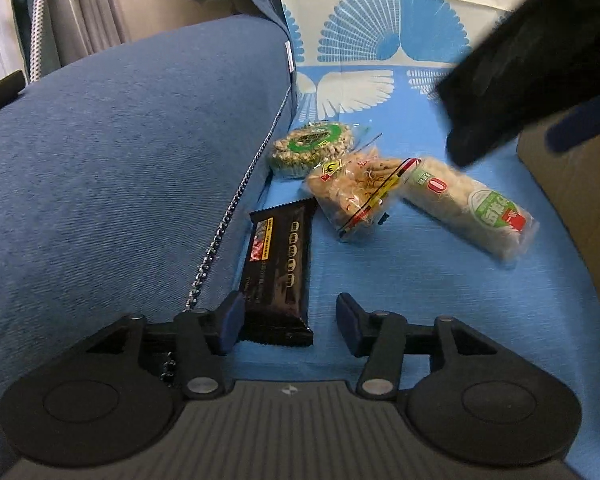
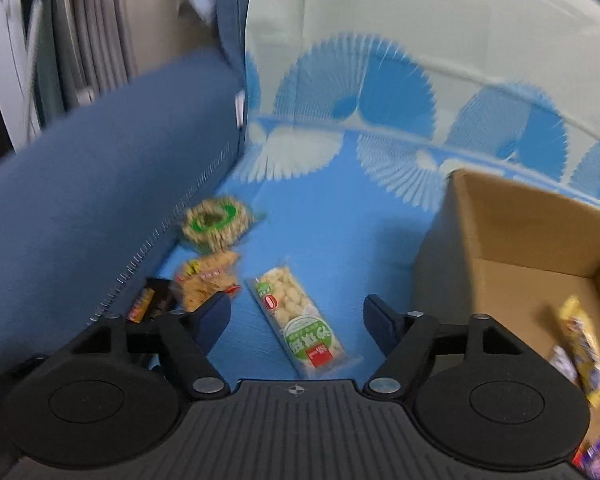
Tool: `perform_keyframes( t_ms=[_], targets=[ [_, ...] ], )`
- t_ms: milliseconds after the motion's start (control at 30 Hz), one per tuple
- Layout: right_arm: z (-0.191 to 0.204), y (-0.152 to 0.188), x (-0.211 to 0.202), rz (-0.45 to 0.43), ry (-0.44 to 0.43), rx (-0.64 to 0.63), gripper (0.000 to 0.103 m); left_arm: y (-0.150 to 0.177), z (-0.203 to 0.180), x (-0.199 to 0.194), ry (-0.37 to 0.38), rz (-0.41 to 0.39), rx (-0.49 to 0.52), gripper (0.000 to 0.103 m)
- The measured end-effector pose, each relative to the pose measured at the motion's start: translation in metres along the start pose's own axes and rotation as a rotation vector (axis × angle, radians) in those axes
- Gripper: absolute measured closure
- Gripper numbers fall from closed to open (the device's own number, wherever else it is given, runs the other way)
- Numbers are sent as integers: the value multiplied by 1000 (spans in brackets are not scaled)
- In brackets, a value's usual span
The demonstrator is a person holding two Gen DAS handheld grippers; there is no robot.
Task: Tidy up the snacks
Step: 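Grasp the peanut packet with the right tool while the left tool grasps the dark chocolate bar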
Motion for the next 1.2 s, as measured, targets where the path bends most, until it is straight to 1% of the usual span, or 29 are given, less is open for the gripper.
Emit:
perform_keyframes(
  t_ms=[100, 167, 267, 300, 333, 367, 433, 467, 500, 567, 633, 667, 700, 767, 833, 933, 1067, 1200],
  targets=[
    [-6, 7, 37, 97, 36, -9, 23, 0, 0, 1, 4, -7, -8, 45],
    [-10, 14, 54, 151, 46, 1, 23, 1, 1, 1, 5, -9, -15, 46],
    [-11, 21, 71, 212, 44, -16, 23, 2, 6, 2, -5, -6, -38, 61],
    [-10, 23, 75, 226, 41, -24, 23, 2, 9, 2, -8, -6, -53, 69],
    [-9, 26, 78, 244, 34, -39, 24, 2, 12, 1, -5, -7, -76, 73],
    [-8, 27, 79, 252, 25, -49, 30, 2, 14, 1, 7, -9, -92, 73],
    [-2, 26, 74, 243, -15, -47, 46, 1, 14, -1, 14, -14, -95, 76],
    [1, 26, 71, 240, -24, -59, 58, 1, 15, -2, 16, -16, -102, 77],
    [3, 27, 67, 241, -27, -74, 65, 1, 16, -3, 22, -18, -110, 79],
    [7, 28, 58, 240, -39, -78, 65, 0, 17, -7, 35, -26, -123, 80],
    [7, 28, 46, 237, -60, -43, 65, -1, 17, -10, 52, -32, -132, 81],
    [6, 25, 39, 229, -63, -32, 65, -2, 17, -13, 62, -37, -136, 85],
    [8, 24, 33, 224, -64, -25, 65, -3, 16, -17, 74, -47, -138, 103],
    [10, 23, 14, 211, -73, -19, 65, -3, 16, -23, 90, -44, -139, 103],
    [13, 24, -6, 190, -80, -20, 65, 0, 15, -27, 125, -12, -147, 103],
    [17, 30, -42, 158, -104, -5, 65, 4, 17, -39, 170, 5, -167, 103],
    [21, 51, -83, 132, -141, 12, 65, 9, 20, -59, 231, 15, -184, 103],
    [30, 80, -112, 118, -176, 17, 65, 13, 26, -76, 249, 3, -193, 103]
  ],
)
Point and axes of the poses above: each gripper's, at about its wrist camera, not at the fingertips, and x roughly the way its jaws point, z to its left, y to its underside, the point moved 9 cm from there along x, roughly the way its jaws point, and after that the axes turned 4 degrees about -z, right-handed, at the moved point
